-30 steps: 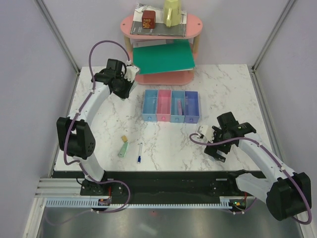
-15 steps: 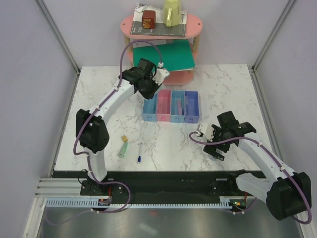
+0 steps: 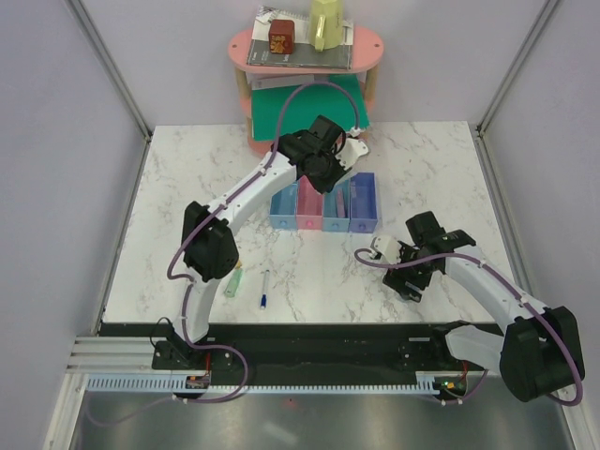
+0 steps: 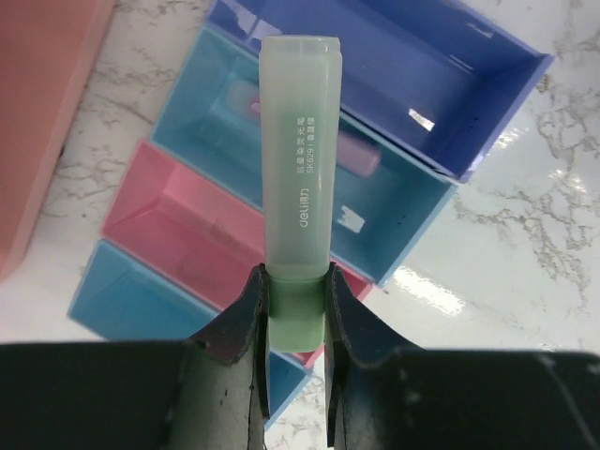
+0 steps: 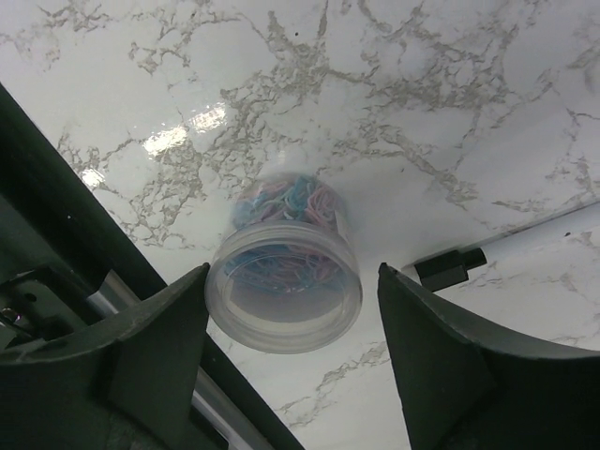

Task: Sort the stationery into containers
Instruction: Place the pen in the storage box, then pick up the stationery from the center of the board.

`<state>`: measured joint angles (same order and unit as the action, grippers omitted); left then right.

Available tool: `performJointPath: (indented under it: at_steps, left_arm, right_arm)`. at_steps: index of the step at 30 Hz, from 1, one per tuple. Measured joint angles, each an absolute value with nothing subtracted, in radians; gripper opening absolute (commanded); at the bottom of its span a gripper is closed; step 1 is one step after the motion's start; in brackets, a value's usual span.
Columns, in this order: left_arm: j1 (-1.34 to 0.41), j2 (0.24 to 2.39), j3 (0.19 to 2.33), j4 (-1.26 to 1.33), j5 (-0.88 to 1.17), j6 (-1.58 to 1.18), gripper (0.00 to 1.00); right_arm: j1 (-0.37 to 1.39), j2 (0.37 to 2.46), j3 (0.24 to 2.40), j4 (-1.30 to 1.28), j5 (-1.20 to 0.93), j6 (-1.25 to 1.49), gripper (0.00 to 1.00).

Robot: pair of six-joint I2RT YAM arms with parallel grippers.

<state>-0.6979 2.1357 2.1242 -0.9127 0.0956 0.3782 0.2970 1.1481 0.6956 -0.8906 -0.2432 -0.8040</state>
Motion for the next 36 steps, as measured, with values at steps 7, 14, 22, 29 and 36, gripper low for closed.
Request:
performJointPath:
  at_steps: [7, 14, 22, 29, 36]
  left_arm:
    - [-0.754, 2.224, 2.184, -0.93, 0.111, 0.348, 0.02]
    - [-0.765, 2.265, 2.201, -0.936, 0.088, 0.301, 0.02]
    - [-0.754, 2.273, 2.201, -0.944, 0.08, 0.166, 0.02]
    - [-0.74, 2.292, 2.2, -0.944, 0.087, 0.048, 0.02]
    - [-0.713, 2.339, 2.201, -0.935, 0.077, -0.002, 0.12]
  right_arm:
    - [0.297, 1.141, 0.693, -0.881, -0.241, -0.796, 0.38]
    - [0.297, 1.1, 0.694, -0.883, -0.238, -0.791, 0.38]
    - [0.297, 1.071, 0.717, -0.902, -0.239, -0.784, 0.38]
    - [0.297, 1.018, 0.772, -0.929, -0.24, -0.777, 0.37]
    - [0.297, 0.958, 0.886, -0.978, -0.244, -0.772, 0.37]
